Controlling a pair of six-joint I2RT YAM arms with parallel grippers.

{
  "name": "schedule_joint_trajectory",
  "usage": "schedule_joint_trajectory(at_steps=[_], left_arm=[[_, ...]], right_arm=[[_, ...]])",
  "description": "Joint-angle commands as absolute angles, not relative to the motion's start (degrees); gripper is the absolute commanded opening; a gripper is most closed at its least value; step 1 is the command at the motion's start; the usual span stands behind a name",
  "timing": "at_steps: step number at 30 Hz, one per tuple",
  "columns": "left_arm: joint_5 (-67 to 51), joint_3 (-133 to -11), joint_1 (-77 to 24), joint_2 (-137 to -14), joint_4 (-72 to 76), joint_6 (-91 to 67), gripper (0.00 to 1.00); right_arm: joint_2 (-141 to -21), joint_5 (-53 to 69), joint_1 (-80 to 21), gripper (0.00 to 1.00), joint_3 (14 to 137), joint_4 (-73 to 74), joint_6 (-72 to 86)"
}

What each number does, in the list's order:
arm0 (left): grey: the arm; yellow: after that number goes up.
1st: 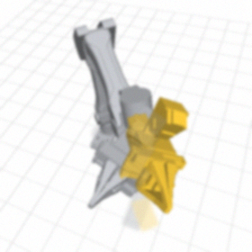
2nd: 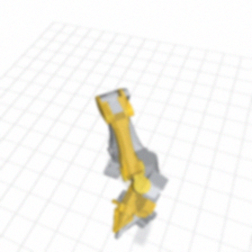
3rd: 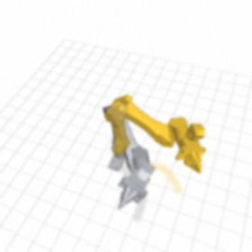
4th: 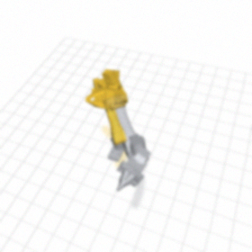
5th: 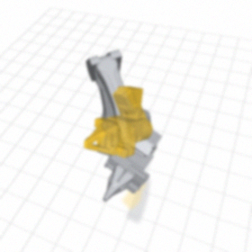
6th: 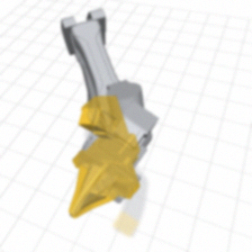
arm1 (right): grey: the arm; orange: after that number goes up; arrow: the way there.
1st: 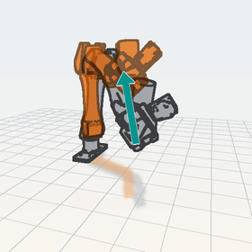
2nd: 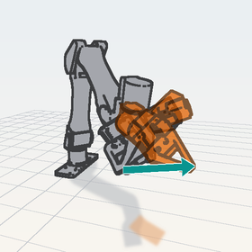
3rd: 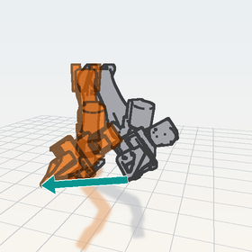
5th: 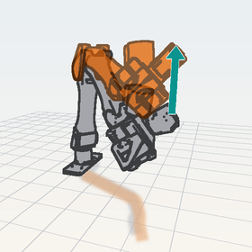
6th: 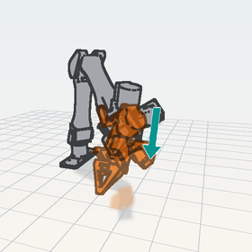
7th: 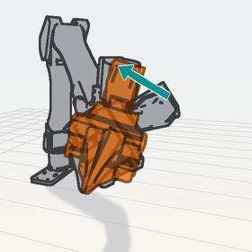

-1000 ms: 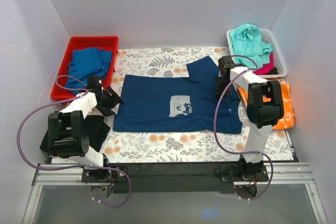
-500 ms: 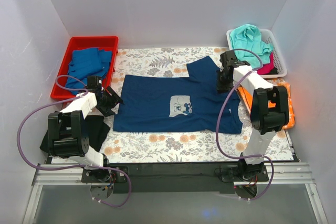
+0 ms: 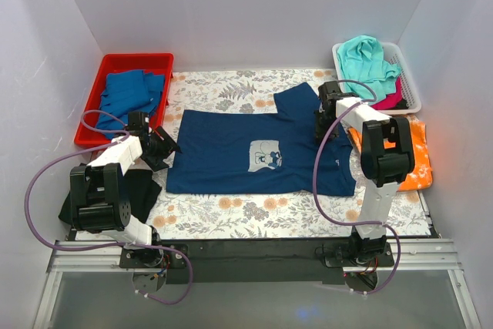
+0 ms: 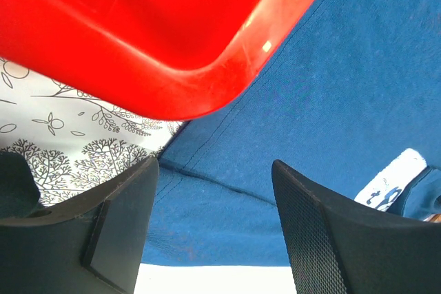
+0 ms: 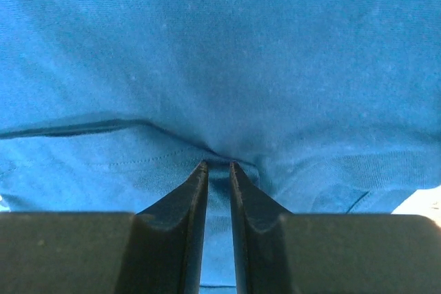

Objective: Fold and stack the t-shirts
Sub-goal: Fold the flattened tshirt in 1/3 of the way

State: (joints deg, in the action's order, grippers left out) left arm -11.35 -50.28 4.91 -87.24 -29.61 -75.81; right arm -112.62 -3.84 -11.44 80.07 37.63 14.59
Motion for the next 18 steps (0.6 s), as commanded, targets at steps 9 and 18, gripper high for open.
schedule_joint_trajectory(at_steps=[9,18], left_arm=[[-10.7,-50.1,5.1,-84.5,-29.9,-75.1,0.65],[-10.9,-49.9,5.0,-84.8,-29.6,-75.1,0.65]], right_arm=[[-112.4,-4.0,-11.7,0.01,80.7,36.7,14.7],[-105.9,-4.2,-12.0,0.01,79.7,37.8,15.6]])
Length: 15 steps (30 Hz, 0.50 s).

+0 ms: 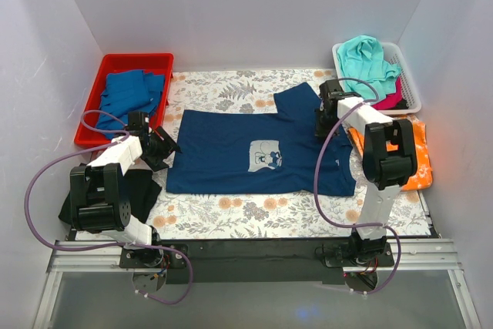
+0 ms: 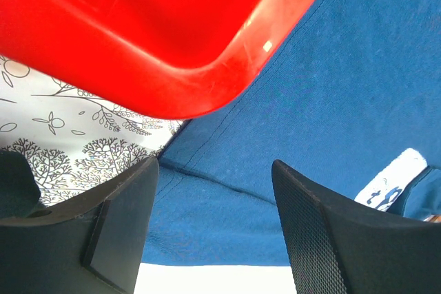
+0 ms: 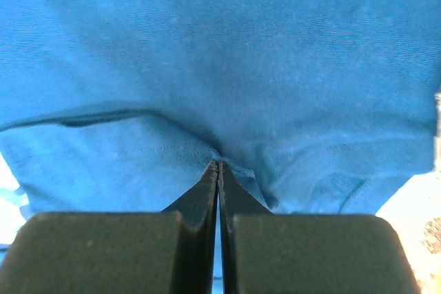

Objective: Fold and stack the t-shirts
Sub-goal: Fold the flattened tshirt in 1/3 of the way

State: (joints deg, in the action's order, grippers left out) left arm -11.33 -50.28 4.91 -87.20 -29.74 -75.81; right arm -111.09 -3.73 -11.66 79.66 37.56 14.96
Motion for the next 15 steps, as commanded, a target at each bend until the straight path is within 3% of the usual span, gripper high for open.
schedule_joint_trajectory(at_steps=[1,15], left_arm=[[-10.9,-49.9,5.0,-84.9,-29.5,-75.1,0.65],[-10.9,-49.7,5.1,-84.6,-29.4,-75.1,0.65]], right_arm=[[-105.5,-4.3,-12.0,0.01,80.0,38.1,15.6],[-106.1,-7.0,-12.0,0.01,86.0,38.7,15.3]])
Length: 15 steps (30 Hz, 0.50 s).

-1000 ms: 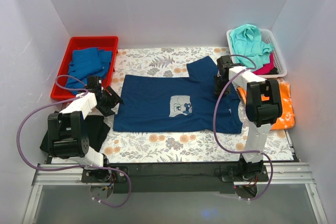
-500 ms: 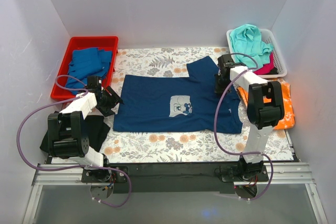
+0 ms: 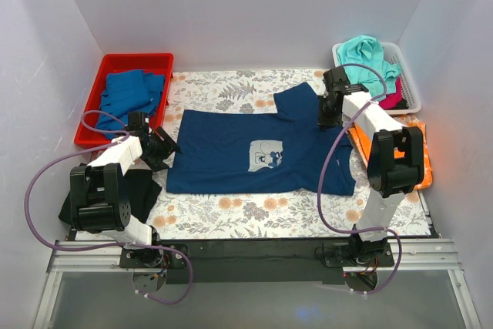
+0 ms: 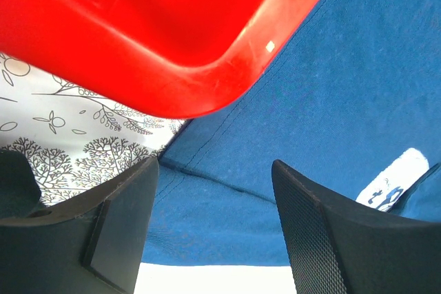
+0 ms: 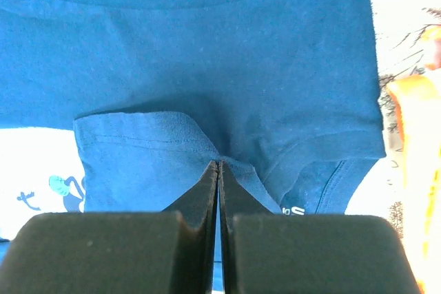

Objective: Fold and stack the t-shirts
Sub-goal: Fold the flattened tshirt in 1/3 of the way

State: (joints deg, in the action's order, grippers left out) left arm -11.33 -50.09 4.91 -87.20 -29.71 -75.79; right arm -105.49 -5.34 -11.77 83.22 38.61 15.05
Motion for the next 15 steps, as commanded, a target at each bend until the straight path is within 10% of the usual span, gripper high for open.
schedule_joint_trajectory(at_steps=[1,15], left_arm=[[-10.9,-49.7,5.0,-84.6,-29.4,-75.1,0.65],[-11.8,-49.8,5.0,-81.8,-28.7,-73.7,0.65]], right_arm=[[-106.3,-7.2,-12.0,0.01,85.9,38.6,15.3],[-104.9,-9.0,-13.9,0.41,79.9,37.4,16.9]])
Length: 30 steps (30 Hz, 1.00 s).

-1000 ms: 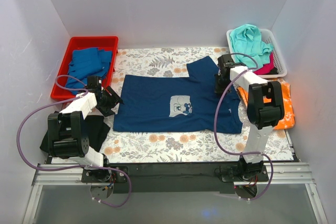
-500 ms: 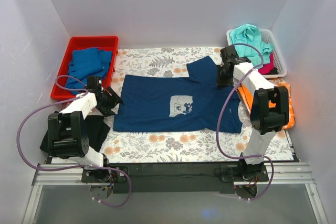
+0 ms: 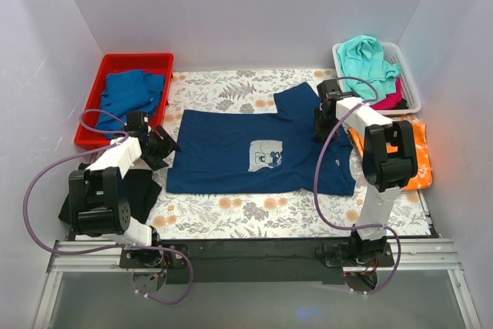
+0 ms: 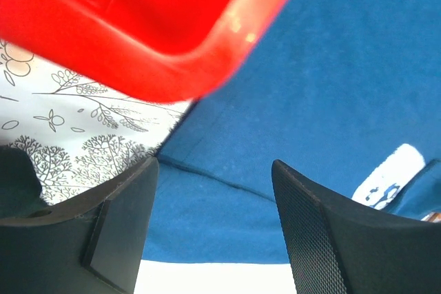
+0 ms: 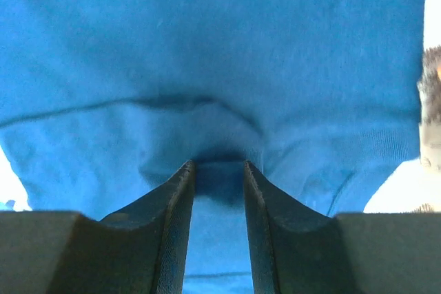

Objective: Fold and stack the t-shirts
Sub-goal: Fold the flattened tshirt in 1/3 of the way

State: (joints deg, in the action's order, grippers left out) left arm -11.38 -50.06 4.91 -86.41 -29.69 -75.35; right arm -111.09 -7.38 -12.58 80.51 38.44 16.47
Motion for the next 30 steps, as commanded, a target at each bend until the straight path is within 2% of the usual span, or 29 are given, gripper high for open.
schedule_joint_trajectory(at_steps=[1,8,14,23,30], left_arm=[[-12.0,-49.7,5.0,-81.2,-28.7,-73.6,0.65],[-17.4,-46.9,5.0,-76.5,-28.5,-74.6,0.65],[-20.7,-43.1,4.5,-76.1,-29.3,-76.9,0.65],[-21.4,-38.9,3.7,-76.9,-29.1,-79.1,0.65],[-15.1,-39.4,3.6,-82.6,-34.3,-81.7,0.65]], right_arm=[[-103.9,-9.0,-14.6,0.41,78.2,37.5,17.0],[-93.0,-6.9,-17.7,0.40,64.8,38.0,19.3],[-88.3,-4.1,-19.1,0.40,57.0,38.6,21.2],[-89.6,-2.4,-19.2,0.39,50.5,37.6,21.3],[-90.6,-4.4,-19.1,0.35,45.9,42.0,22.4]])
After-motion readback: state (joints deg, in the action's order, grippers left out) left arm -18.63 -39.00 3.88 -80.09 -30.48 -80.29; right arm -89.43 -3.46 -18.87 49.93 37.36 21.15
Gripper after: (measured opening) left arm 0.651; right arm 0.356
